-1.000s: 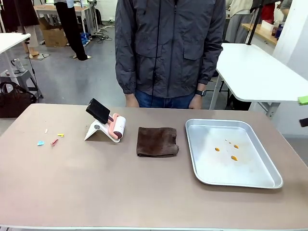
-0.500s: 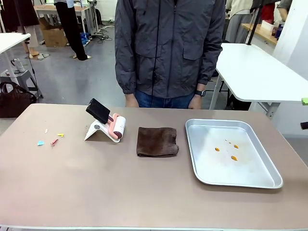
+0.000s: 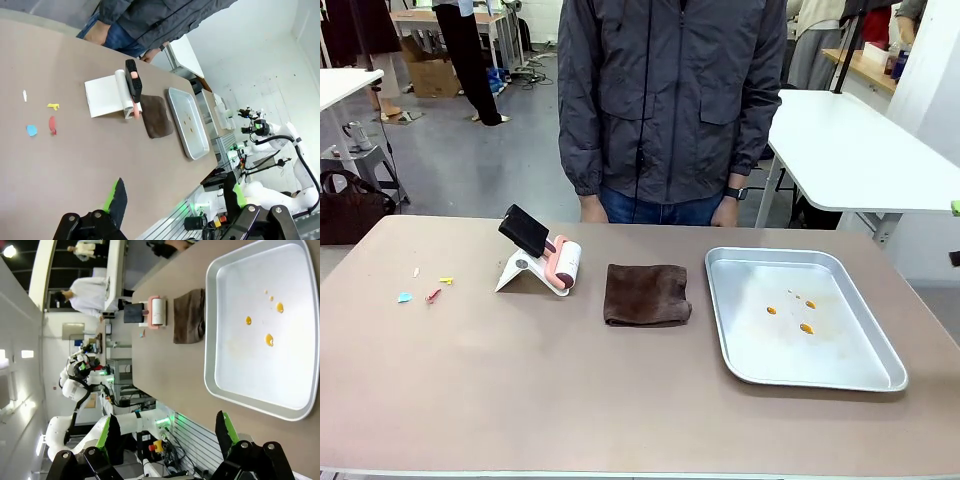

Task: Clean the surface of the table.
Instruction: Hold the Lint Roller with your left hand and the towel with your right hand.

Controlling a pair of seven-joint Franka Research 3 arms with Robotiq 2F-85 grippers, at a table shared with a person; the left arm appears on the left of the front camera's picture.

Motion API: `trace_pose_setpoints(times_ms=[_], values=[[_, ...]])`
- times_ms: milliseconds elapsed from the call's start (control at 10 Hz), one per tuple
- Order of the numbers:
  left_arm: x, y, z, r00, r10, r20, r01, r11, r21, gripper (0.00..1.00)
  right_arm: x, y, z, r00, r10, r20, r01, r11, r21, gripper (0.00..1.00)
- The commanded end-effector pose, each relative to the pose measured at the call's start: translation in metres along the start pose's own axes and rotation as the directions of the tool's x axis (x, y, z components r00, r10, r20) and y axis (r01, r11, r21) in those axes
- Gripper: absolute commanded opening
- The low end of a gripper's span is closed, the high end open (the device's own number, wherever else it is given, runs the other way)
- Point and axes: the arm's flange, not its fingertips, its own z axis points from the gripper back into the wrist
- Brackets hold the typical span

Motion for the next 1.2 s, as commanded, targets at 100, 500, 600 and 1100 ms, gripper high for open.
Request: trace_pose_setpoints(times_ms=[100, 500, 600, 1100], values=[[0.004, 0.000, 0.000, 1.000, -0.025, 0.010, 0.025, 1.000, -0.017, 1.00, 0.001, 0.001, 0.000, 1.000, 0.027, 0.004, -0.027, 0.999, 0.018, 1.00], [0.037, -0.034, -0.037, 0.965, -0.106, -0.240, 0.128, 0.989, 0.076, 1.00, 0.007, 0.050, -0.049, 0.991, 0.131, -0.043, -0.134, 0.986, -0.096, 1.00], [0.055, -0.045, -0.057, 0.951, -0.106, -0.291, 0.149, 0.980, 0.130, 1.00, 0.008, 0.071, -0.075, 0.982, 0.175, -0.070, -0.183, 0.973, -0.140, 1.00], [0.110, -0.065, -0.176, 0.903, -0.067, -0.425, 0.191, 0.948, 0.256, 1.00, 0.002, 0.141, -0.239, 0.964, 0.183, -0.192, -0.238, 0.915, -0.325, 1.00]])
